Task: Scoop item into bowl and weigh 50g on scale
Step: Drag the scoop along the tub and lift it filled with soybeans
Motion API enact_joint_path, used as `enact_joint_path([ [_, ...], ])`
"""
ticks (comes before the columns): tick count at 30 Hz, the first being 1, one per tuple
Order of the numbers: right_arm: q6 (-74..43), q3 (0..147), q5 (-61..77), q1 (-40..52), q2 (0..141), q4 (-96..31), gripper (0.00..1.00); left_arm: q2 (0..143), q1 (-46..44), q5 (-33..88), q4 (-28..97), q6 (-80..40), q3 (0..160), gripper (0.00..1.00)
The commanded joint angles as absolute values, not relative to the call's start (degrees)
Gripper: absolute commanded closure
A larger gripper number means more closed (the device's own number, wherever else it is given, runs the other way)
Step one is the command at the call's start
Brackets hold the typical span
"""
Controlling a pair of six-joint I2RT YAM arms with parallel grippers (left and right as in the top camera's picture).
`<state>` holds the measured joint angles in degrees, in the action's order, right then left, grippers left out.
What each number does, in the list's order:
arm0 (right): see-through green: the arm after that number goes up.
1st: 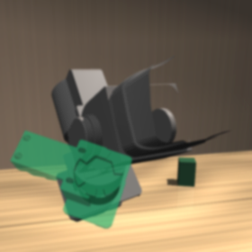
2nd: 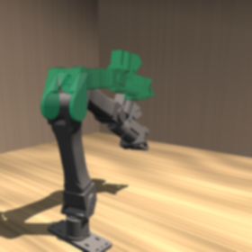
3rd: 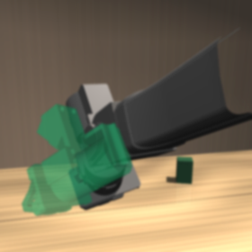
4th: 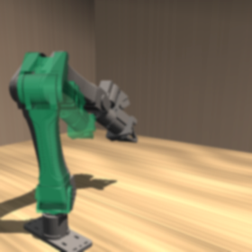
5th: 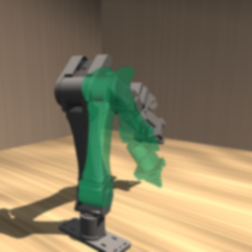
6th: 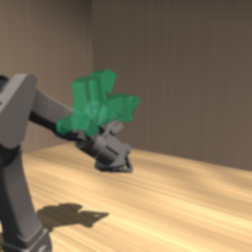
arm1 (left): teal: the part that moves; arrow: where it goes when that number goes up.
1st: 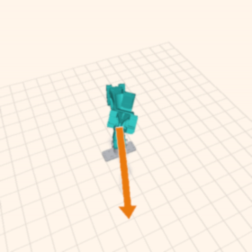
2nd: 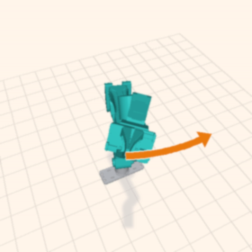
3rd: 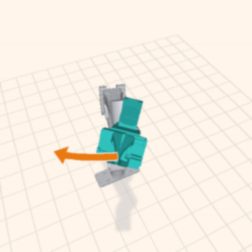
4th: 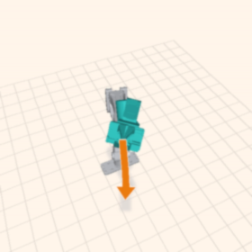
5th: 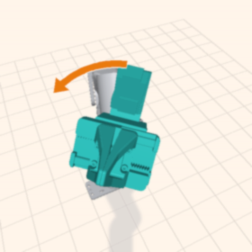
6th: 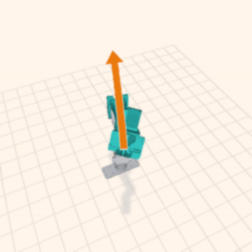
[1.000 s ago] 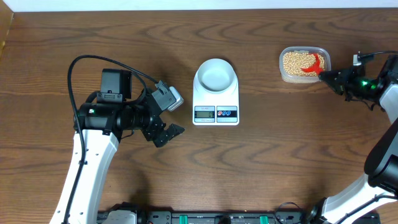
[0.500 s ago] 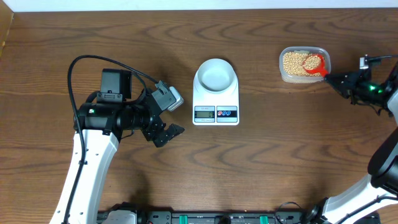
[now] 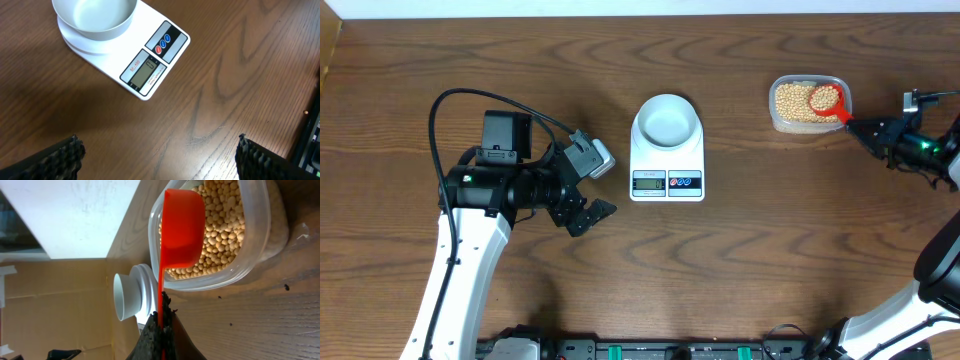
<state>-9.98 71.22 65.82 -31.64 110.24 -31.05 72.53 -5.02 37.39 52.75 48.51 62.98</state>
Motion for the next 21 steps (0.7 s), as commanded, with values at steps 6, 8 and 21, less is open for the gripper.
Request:
enact_joint_path([
  [6,-8.47,71.44,73.80,-33.32,111.02,-31.29,0.99,71.90,-4.78,37.71,53.10,49.45,64.36,0.01],
  [8,-8.47,71.46,74.87,-33.45,111.02,-31.29,0.99,71.90,-4.78,37.71,53.10,49.45,64.36,0.01],
  [21,-8.49,71.44,80.03,-33.04,111.02,-31.03,0.99,71.90,-4.78,37.71,53.10,49.45,64.36,0.01],
])
